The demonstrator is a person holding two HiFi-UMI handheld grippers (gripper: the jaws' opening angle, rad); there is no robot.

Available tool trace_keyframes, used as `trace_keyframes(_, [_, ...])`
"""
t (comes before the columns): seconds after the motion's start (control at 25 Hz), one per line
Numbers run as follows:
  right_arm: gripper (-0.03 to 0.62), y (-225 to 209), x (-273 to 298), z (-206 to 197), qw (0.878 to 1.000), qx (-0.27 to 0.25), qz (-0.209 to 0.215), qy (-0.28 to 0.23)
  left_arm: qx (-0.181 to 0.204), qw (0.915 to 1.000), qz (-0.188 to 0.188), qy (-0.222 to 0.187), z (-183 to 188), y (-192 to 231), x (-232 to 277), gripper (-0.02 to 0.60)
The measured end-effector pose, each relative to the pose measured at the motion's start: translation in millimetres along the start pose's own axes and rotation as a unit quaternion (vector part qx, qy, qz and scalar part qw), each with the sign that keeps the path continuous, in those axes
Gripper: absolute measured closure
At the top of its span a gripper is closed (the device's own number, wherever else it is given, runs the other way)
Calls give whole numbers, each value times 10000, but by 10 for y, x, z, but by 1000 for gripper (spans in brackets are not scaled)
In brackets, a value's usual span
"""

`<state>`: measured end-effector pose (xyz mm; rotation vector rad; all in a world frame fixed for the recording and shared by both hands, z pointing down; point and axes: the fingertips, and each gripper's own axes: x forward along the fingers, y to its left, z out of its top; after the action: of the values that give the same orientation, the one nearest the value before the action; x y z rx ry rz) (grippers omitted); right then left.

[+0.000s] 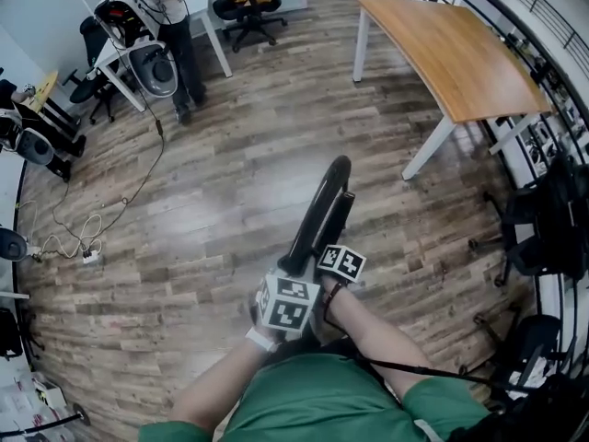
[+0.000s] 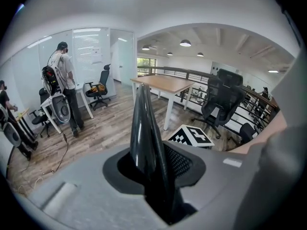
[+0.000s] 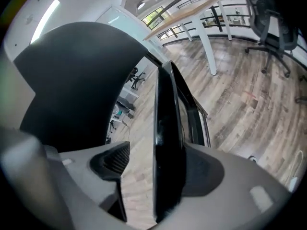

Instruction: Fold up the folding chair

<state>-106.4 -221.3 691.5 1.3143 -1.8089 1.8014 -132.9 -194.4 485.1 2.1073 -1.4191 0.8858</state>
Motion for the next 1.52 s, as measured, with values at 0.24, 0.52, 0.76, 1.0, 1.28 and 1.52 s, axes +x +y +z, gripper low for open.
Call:
trace_keyframes(0.24, [270, 131, 73, -58, 9985, -34, 505, 220, 80, 9998, 175, 18, -47, 216, -11, 464])
trace_keyframes(0.52, [270, 308, -61, 41, 9917, -1018, 722, 299, 128, 9994, 337, 7, -78, 517, -40, 453])
trace_keyframes(0.76, [272, 367, -496, 354, 9897, -1205, 727, -273, 142, 9994, 330, 13, -111, 582, -34, 448])
trace_keyframes(1.0, [304, 659, -1154, 620, 9750, -1706, 926, -1086, 228, 9993, 305, 56, -144, 598, -51, 431])
trace_keyframes(1.28, [428, 1096, -2151, 727, 9402, -2490, 1229, -1973, 222, 9996, 177, -43, -122, 458, -107, 431])
trace_keyframes(1.52, [541, 1373, -2956, 636, 8844, -3539, 1398, -2703, 227, 9996, 168, -13, -129, 266, -150, 431])
